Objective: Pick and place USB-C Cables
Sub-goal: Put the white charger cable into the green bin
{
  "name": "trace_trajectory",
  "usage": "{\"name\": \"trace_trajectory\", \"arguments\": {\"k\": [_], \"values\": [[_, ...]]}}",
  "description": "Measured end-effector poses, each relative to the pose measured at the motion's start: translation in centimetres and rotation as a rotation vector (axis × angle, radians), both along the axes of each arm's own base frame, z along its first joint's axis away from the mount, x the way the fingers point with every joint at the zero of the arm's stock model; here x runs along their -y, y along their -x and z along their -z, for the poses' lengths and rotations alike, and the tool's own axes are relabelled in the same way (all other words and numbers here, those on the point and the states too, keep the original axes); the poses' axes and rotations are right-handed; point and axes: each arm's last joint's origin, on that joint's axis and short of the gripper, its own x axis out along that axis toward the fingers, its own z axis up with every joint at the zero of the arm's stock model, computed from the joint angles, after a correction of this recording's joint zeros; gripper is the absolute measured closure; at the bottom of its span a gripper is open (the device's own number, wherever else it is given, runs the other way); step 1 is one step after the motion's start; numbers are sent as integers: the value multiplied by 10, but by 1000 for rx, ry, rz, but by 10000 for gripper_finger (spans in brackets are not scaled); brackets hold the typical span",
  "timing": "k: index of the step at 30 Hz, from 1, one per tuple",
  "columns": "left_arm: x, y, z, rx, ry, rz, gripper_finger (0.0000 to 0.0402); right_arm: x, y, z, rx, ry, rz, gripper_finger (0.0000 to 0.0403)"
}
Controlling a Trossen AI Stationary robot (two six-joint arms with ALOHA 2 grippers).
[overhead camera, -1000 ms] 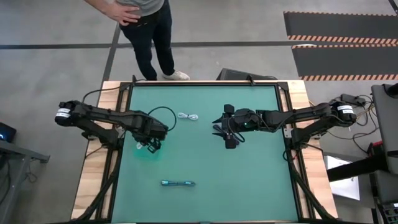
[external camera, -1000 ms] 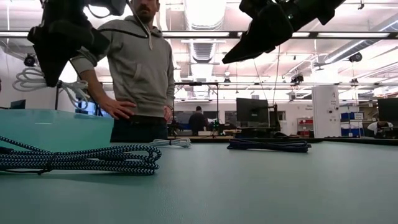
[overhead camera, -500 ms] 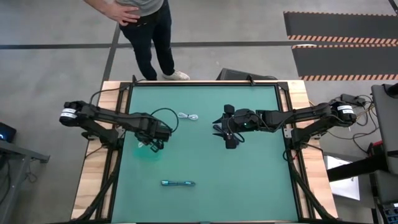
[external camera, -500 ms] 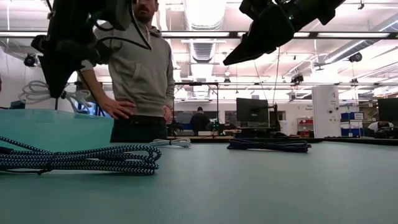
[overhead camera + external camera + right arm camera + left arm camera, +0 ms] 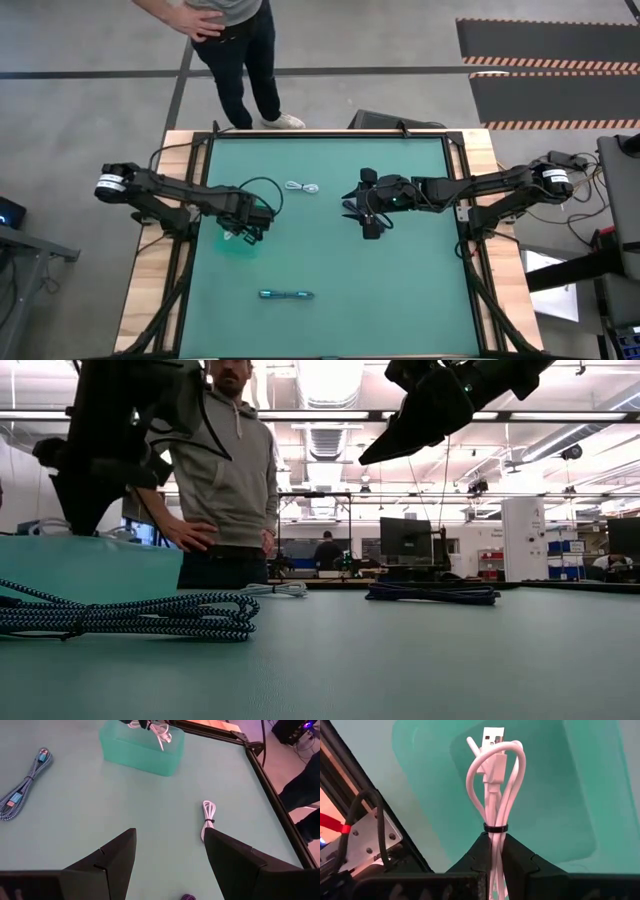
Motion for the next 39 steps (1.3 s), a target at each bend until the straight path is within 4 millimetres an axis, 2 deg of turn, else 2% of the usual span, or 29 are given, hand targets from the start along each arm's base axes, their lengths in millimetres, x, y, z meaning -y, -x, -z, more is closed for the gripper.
{"name": "trace_trajectory", "arguments": {"k": [5, 13, 39], "values": [[0, -4, 7, 54, -7, 0, 390, 0, 0, 0, 0, -1, 0, 177], [-1, 1, 16, 32, -14, -6, 385, 0, 0, 0, 0, -1, -1, 177], [-1, -2, 16, 61, -44, 4, 371, 0, 0, 0, 0, -1, -1, 177]]}}
